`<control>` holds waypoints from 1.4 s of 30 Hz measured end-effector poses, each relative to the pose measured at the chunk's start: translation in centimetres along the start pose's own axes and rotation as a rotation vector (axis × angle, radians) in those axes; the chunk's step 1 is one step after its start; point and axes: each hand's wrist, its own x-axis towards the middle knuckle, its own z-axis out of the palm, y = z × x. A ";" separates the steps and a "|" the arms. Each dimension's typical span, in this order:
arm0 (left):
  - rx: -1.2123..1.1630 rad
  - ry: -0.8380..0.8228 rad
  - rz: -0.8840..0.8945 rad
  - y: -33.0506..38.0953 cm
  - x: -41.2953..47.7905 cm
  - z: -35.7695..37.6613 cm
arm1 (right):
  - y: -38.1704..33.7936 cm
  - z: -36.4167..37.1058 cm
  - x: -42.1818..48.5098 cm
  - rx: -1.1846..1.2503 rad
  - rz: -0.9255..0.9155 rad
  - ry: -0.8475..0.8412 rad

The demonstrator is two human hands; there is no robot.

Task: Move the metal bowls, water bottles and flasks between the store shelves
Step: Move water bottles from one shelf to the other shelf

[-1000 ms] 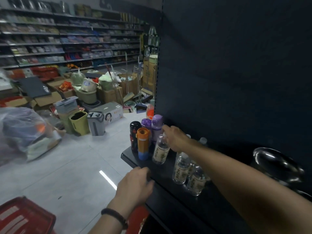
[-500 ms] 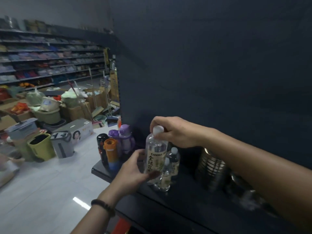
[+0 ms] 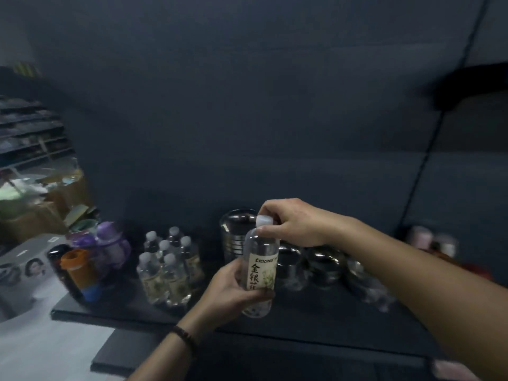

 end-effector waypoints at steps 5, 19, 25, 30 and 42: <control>0.031 -0.176 0.004 5.6 0.8 13.3 | 8.2 -5.4 -10.9 0.010 0.166 0.094; 0.098 -0.477 0.045 14.1 3.3 48.9 | 29.4 -14.8 -40.5 -0.071 0.522 0.219; 0.041 -0.613 0.032 16.5 6.3 59.0 | 38.1 -17.1 -47.3 -0.119 0.646 0.271; 0.048 -0.795 0.054 17.6 10.1 66.6 | 43.6 -19.2 -51.0 -0.138 0.730 0.294; 0.093 -0.970 -0.048 21.0 16.9 82.8 | 57.3 -25.2 -56.8 -0.209 0.996 0.250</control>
